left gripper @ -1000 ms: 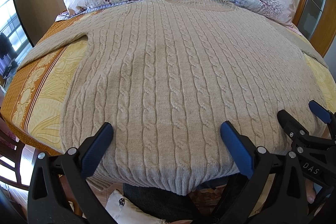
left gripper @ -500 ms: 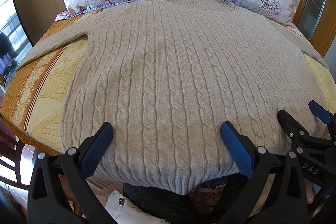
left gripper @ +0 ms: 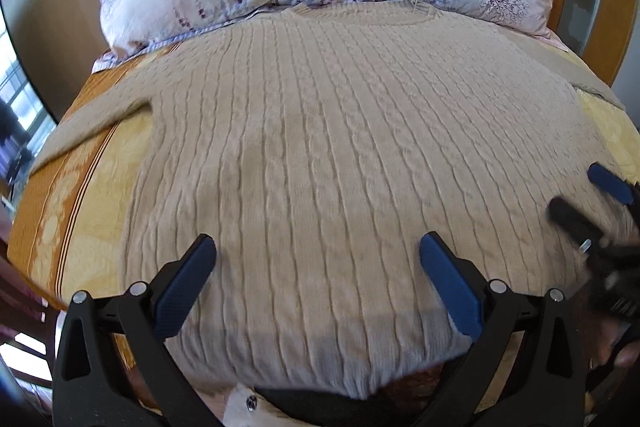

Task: Fold small clothes
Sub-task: 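Move the right tool to the sweater sleeve and close on its cuff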

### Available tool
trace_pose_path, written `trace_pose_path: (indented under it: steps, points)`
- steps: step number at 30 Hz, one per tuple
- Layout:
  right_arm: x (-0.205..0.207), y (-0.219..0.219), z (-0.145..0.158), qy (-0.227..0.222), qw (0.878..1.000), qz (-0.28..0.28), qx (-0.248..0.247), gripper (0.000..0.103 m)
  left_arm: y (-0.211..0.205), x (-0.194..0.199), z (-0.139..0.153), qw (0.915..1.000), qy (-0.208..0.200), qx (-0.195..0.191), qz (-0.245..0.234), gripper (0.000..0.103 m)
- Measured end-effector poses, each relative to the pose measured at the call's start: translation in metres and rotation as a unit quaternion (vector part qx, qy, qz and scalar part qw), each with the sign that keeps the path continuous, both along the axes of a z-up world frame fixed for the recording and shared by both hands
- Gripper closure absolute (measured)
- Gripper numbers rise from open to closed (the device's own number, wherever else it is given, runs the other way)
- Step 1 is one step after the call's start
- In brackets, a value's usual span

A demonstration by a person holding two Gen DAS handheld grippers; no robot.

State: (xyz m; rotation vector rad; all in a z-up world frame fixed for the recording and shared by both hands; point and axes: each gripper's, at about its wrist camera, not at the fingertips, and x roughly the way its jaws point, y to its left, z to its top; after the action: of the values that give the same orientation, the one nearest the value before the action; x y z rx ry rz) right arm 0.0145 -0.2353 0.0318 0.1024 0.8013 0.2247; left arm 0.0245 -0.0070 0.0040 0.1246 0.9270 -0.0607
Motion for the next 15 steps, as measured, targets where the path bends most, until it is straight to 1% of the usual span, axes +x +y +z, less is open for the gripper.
trace_pose_path:
  steps: [2, 4, 5, 6, 7, 8, 9, 10, 11, 12, 13, 14, 15]
  points:
    - [0.012, -0.021, 0.008, 0.001, 1.0, -0.021, 0.022, 0.001, 0.004, 0.011, 0.002, 0.9998, 0.006, -0.018, -0.007, 0.002]
    - [0.029, -0.055, 0.018, 0.002, 0.997, -0.062, 0.047, 0.001, 0.009, 0.022, 0.004, 0.9992, 0.006, -0.038, -0.012, 0.002]
    - [0.037, -0.072, 0.022, 0.004, 0.995, -0.081, 0.059, 0.005, 0.011, 0.027, 0.005, 0.9987, 0.004, -0.047, -0.016, 0.002]
    - [0.048, -0.096, 0.027, 0.006, 0.991, -0.108, 0.077, 0.011, 0.013, 0.033, 0.007, 0.9979, 0.003, -0.06, -0.021, 0.002]
    - [0.054, -0.111, 0.029, 0.008, 0.988, -0.125, 0.088, 0.015, 0.015, 0.038, 0.009, 0.9972, 0.002, -0.07, -0.025, 0.002]
    - [0.064, -0.13, 0.031, 0.016, 0.983, -0.15, 0.102, 0.023, 0.017, 0.042, 0.011, 0.9963, 0.002, -0.08, -0.029, 0.002]
    - [0.075, -0.155, 0.03, 0.025, 0.976, -0.18, 0.122, 0.031, 0.02, 0.048, 0.014, 0.9951, 0.0, -0.093, -0.032, 0.002]
    - [0.083, -0.173, 0.029, 0.032, 0.969, -0.201, 0.137, 0.034, 0.022, 0.052, 0.016, 0.9941, -0.004, -0.103, -0.036, 0.002]
    - [0.093, -0.199, 0.024, 0.043, 0.958, -0.235, 0.158, 0.038, 0.025, 0.056, 0.02, 0.9925, -0.013, -0.114, -0.04, 0.002]
    - [0.1, -0.219, 0.018, 0.056, 0.947, -0.263, 0.176, 0.041, 0.025, 0.06, 0.022, 0.992, -0.019, -0.118, -0.041, 0.002]
    - [0.101, -0.231, 0.013, 0.064, 0.938, -0.282, 0.192, 0.042, 0.026, 0.063, 0.024, 0.992, -0.025, -0.117, -0.039, 0.002]
    - [0.106, -0.247, 0.007, 0.074, 0.926, -0.302, 0.214, 0.045, 0.027, 0.067, 0.026, 0.9922, -0.031, -0.115, -0.037, 0.002]
    - [0.11, -0.264, -0.001, 0.084, 0.912, -0.324, 0.237, 0.048, 0.028, 0.072, 0.028, 0.9928, -0.036, -0.109, -0.035, 0.002]
